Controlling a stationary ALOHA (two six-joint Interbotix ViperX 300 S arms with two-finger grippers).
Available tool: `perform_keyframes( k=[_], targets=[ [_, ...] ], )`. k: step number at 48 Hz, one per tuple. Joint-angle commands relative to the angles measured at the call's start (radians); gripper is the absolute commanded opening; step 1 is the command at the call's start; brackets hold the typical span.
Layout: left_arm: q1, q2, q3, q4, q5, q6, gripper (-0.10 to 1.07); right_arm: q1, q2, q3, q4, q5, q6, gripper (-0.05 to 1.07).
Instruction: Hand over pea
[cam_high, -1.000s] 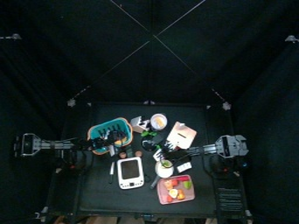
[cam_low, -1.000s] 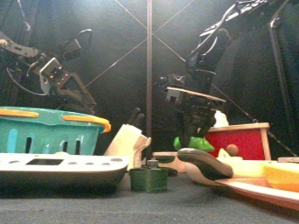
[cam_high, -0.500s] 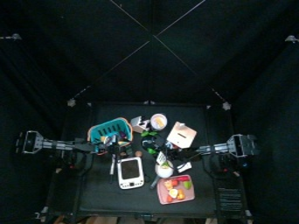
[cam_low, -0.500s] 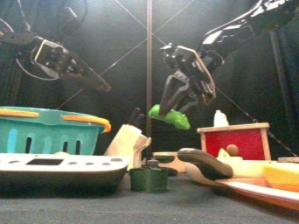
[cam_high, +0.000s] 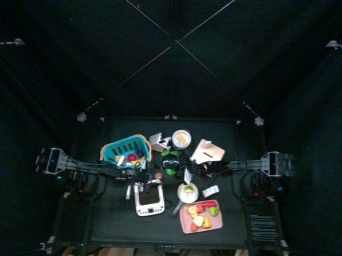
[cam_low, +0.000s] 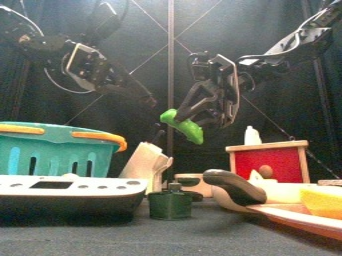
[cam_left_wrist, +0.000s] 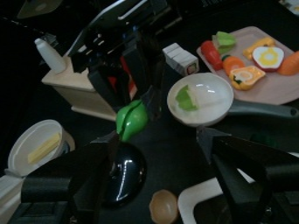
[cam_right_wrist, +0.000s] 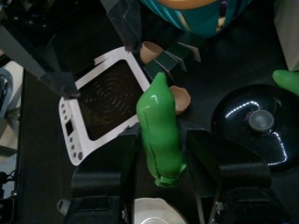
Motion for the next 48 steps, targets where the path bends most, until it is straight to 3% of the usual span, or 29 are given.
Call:
perform_keyframes(
  k=[1, 28, 41, 48],
  targets=[
    [0.003, 0.021, -0.055, -0.008, -0.006, 0.003, 1.03, -0.002, -0.031, -0.008, -0.023, -0.018, -0.002, 0.62],
    [0.029, 0.15, -0.112, -0.002, -0.003, 0.005, 1.03, 0.031, -0.002, -0.026, -0.058, -0.025, -0.002, 0.62],
    [0.043, 0.175, -0.144, 0.017, 0.067, 0.005, 1.02, 0.035, 0.009, -0.028, -0.06, -0.025, -0.003, 0.62],
    [0.051, 0.164, -0.144, 0.017, 0.114, 0.005, 0.95, 0.035, 0.014, -0.026, -0.06, -0.025, -0.002, 0.62]
  ],
)
